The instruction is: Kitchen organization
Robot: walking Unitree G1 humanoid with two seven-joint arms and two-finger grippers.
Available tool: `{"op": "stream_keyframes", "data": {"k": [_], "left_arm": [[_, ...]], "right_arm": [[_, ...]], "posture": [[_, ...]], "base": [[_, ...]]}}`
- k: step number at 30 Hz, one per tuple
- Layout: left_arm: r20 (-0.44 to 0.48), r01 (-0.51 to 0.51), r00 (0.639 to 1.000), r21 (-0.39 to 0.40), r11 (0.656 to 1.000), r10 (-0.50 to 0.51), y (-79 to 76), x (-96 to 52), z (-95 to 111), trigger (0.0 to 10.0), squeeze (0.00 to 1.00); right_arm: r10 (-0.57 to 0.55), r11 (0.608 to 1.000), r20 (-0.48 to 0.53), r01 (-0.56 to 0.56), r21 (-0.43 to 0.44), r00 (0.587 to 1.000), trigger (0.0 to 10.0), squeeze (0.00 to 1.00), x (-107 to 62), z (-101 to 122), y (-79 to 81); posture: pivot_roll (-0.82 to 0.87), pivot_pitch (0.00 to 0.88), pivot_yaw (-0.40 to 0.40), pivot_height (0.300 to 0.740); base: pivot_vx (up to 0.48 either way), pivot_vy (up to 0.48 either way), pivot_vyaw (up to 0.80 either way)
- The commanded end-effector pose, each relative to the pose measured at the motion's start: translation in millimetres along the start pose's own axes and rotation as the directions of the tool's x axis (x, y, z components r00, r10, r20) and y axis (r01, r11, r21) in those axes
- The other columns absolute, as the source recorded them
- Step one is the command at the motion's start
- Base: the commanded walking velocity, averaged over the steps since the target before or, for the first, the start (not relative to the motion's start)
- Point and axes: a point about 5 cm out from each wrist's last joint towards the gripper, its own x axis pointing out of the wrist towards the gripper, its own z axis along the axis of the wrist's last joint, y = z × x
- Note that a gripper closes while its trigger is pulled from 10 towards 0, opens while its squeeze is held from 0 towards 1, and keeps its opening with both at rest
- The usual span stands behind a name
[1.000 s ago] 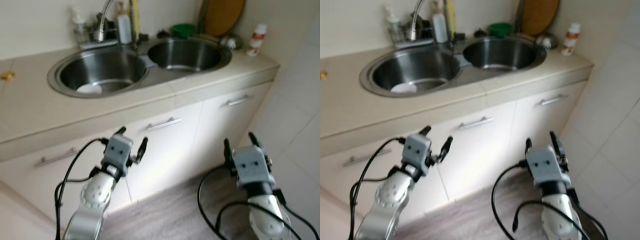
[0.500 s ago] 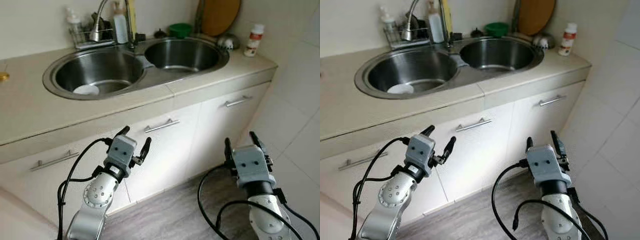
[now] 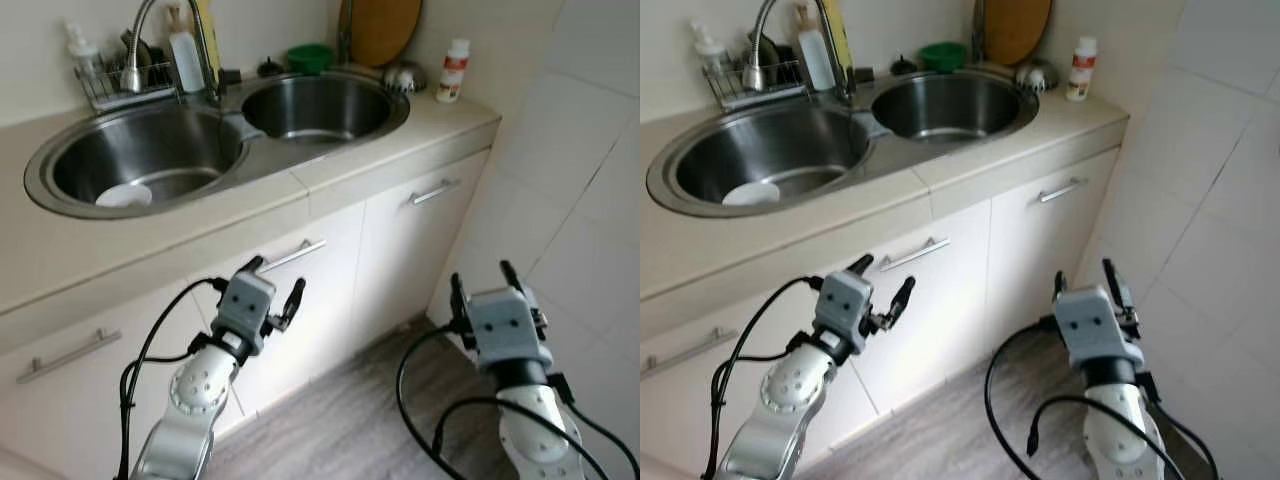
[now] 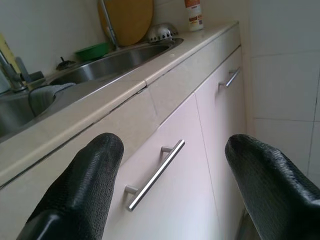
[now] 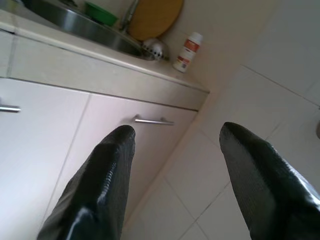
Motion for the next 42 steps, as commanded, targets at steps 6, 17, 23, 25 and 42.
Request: {"op": "stream_keyframes", "data": {"k": [6, 17, 23, 25, 42], "left_arm": [[0.007, -0.003, 1.000, 0.003, 1.000, 0.003, 2.2, -1.1, 0.8, 10.0, 0.00], [0.026, 0.009, 1.000, 0.024, 1.000, -0.010, 0.7, -0.4, 3.3, 10.0, 0.00], [0.042, 0.032, 0.999, -0.016, 0.999, -0.031, -1.2, -0.2, 4.5, 10.0, 0.00], [0.038, 0.038, 0.999, -0.001, 0.999, -0.038, -2.4, -0.4, 4.0, 10.0, 0.00], [0.037, 0.015, 0.999, -0.028, 1.000, -0.013, -0.2, 1.2, 2.1, 10.0, 0.00]], "right_arm": [[-0.008, 1.000, 0.010, 0.008, -0.001, 1.000, 10.0, 0.00, 1.0, 2.6, -1.0], [-0.019, 1.000, 0.016, 0.019, -0.010, 1.000, 10.0, 0.00, 0.5, 4.1, -3.7], [-0.014, 1.000, 0.015, 0.015, -0.012, 1.000, 10.0, 0.00, 0.9, 3.5, -3.8], [-0.013, 1.000, 0.013, 0.013, -0.014, 1.000, 10.0, 0.00, 1.0, 3.2, -3.8], [-0.009, 1.000, 0.010, 0.009, -0.018, 1.000, 10.0, 0.00, 1.7, 1.8, -5.0]], "posture": [[-0.14, 0.000, 0.015, 0.740], [-0.14, 0.000, 0.013, 0.740], [-0.15, 0.000, 0.015, 0.740], [-0.15, 0.000, 0.015, 0.740], [-0.15, 0.000, 0.013, 0.740]], "base": [[0.000, 0.000, 0.00], [0.000, 0.000, -0.36], [0.000, -0.095, -0.27], [0.000, -0.444, 0.00], [0.000, -0.052, -0.33]]}}
